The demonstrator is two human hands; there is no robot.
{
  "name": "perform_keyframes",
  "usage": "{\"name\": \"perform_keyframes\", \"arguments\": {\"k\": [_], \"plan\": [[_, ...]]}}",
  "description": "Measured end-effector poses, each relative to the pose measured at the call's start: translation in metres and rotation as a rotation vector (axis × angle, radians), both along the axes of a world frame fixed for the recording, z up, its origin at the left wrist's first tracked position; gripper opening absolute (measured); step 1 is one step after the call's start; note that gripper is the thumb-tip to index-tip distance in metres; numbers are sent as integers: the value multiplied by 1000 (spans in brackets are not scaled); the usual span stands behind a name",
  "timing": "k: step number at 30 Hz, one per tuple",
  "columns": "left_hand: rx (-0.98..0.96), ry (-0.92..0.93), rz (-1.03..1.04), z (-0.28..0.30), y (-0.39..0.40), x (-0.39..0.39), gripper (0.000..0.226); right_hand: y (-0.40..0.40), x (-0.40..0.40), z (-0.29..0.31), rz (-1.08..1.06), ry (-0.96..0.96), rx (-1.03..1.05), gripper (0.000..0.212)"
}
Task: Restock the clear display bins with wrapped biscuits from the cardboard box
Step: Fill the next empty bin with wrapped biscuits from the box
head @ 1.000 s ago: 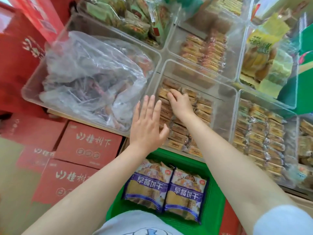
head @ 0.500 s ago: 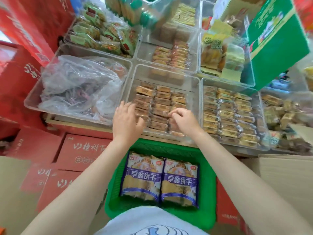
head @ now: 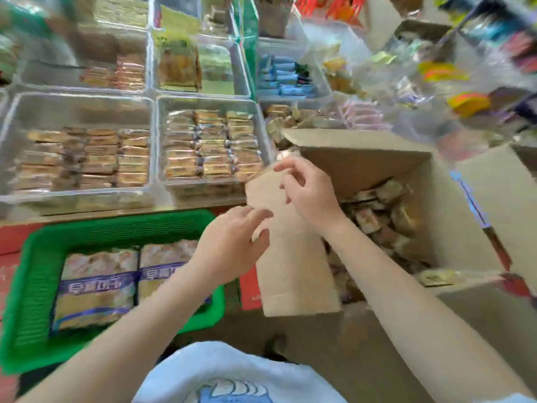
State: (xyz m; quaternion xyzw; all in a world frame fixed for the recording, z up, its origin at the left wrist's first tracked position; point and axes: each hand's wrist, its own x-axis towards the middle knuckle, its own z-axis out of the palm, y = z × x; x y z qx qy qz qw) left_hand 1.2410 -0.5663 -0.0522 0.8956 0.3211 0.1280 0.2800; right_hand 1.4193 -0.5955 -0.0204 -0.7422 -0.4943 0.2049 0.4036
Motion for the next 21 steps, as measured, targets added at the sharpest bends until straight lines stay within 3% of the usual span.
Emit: {"name": "perform_keyframes", "arguments": {"k": [3,6,11,16,21], "plan": [[69,-106,-39,0,-53,56,42,-61,77,-9,-116,-99,56,25],[127,-64,-26,-6,-91,106,42,-96,141,-21,-142,-194,-78,24],[77,165,151,-13,-114,142,52,-105,194,-55,275,-329,-736,28],[131,185,243,-13,-119,150,63,-87,206,-91,530,-562,-1026,32],[104,113,249,-12,-117,153,54,-78,165,-139,806,-357,-1057,52]]}}
